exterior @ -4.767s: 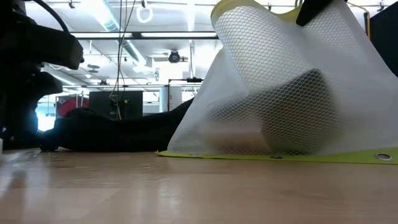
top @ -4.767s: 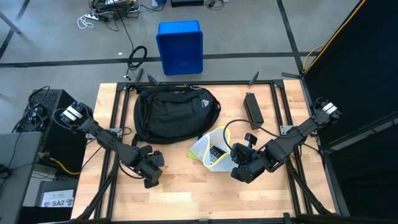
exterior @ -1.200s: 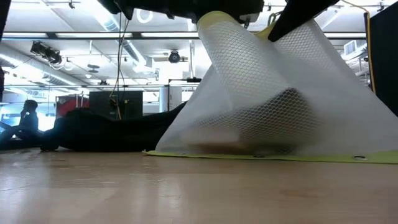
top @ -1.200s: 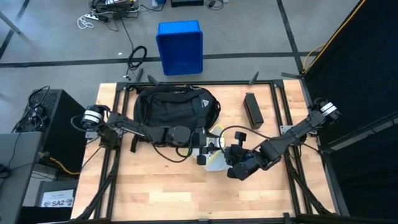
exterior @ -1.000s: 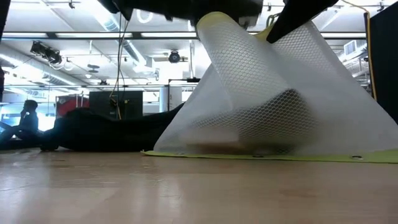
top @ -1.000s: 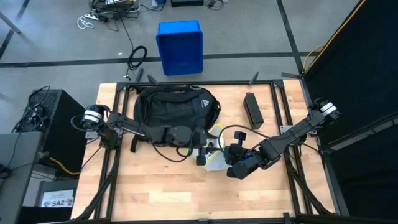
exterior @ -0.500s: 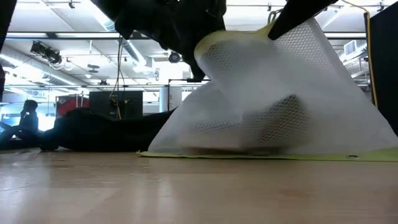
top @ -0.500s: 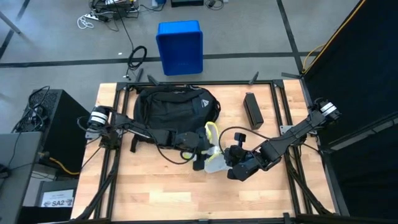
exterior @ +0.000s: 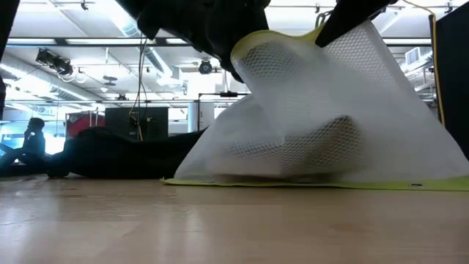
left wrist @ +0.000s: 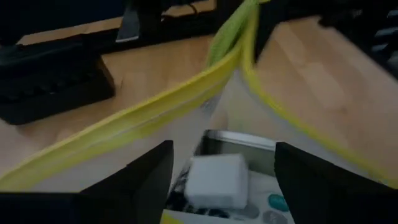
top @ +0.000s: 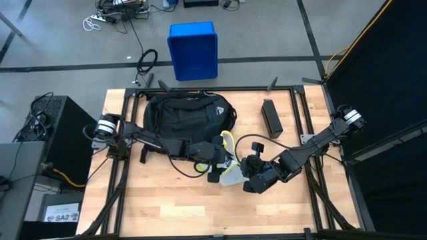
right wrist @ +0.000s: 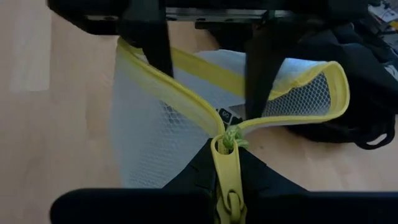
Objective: Unpack backpack
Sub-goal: Close the yellow zip bag
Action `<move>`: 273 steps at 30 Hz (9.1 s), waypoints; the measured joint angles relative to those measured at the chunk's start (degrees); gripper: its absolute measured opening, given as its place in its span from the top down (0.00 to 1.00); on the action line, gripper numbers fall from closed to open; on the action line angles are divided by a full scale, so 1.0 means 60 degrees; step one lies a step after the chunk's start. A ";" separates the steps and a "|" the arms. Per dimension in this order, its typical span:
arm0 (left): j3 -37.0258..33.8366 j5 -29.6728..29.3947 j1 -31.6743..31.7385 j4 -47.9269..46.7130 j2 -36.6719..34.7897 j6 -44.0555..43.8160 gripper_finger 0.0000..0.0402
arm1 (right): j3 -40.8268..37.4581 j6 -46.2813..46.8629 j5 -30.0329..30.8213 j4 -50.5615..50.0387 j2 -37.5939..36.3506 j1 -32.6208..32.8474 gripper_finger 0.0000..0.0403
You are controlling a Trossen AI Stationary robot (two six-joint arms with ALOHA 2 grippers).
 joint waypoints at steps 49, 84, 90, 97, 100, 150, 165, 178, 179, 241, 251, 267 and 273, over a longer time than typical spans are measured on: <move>0.1138 -0.2083 -0.0497 -0.1059 -0.0314 0.2181 0.40 | -0.0160 0.0236 -0.0124 0.0460 -0.0004 0.0259 1.00; 0.1123 -0.2241 -0.0835 0.0121 0.0263 0.2189 0.42 | -0.0171 -0.0682 0.0419 0.1720 -0.0004 0.0072 1.00; 0.1123 -0.2606 -0.0948 0.0010 0.0267 0.2189 0.64 | -0.0171 -0.0682 0.0472 0.1771 -0.0004 0.0058 1.00; 0.1126 -0.2645 -0.0952 -0.0051 0.0271 0.2217 0.97 | -0.0168 -0.0685 0.0539 0.1740 -0.0004 0.0053 1.00; 0.1140 -0.2738 -0.1001 -0.0046 0.0271 0.2404 0.99 | -0.0149 -0.0682 0.0529 0.1518 -0.0004 0.0135 1.00; 0.1160 -0.2930 -0.1852 -0.0869 -0.1274 0.2928 0.72 | -0.0073 -0.2179 0.0978 0.1472 -0.0004 0.0699 1.00; 0.1152 -0.3551 -0.1364 -0.1689 -0.1269 0.2756 0.70 | -0.0073 -0.2183 0.0967 0.1515 -0.0004 0.0699 1.00; 0.1149 -0.2325 -0.0791 -0.2322 -0.1041 0.2940 0.70 | -0.0073 -0.2187 0.0942 0.1596 -0.0001 0.0674 1.00; 0.1148 -0.2225 -0.0791 -0.2328 -0.1000 0.2943 0.70 | -0.0073 -0.2186 0.0942 0.1634 -0.0004 0.0674 1.00; 0.1141 -0.0160 -0.0799 -0.1854 -0.1369 0.2818 1.00 | -0.0073 -0.1894 0.0871 0.1598 0.0000 0.0539 1.00; 0.1160 -0.0993 -0.1115 -0.3283 -0.2243 0.2680 1.00 | -0.0073 -0.1523 0.0767 0.1268 0.0000 0.0546 1.00; 0.1154 -0.0938 -0.1167 -0.4418 -0.1939 0.0802 0.92 | -0.0076 -0.1516 0.0767 0.1301 0.0000 0.0546 1.00; 0.1151 -0.0742 -0.1174 -0.4517 -0.1291 0.0111 0.81 | -0.0080 -0.1516 0.0769 0.1356 0.0000 0.0528 1.00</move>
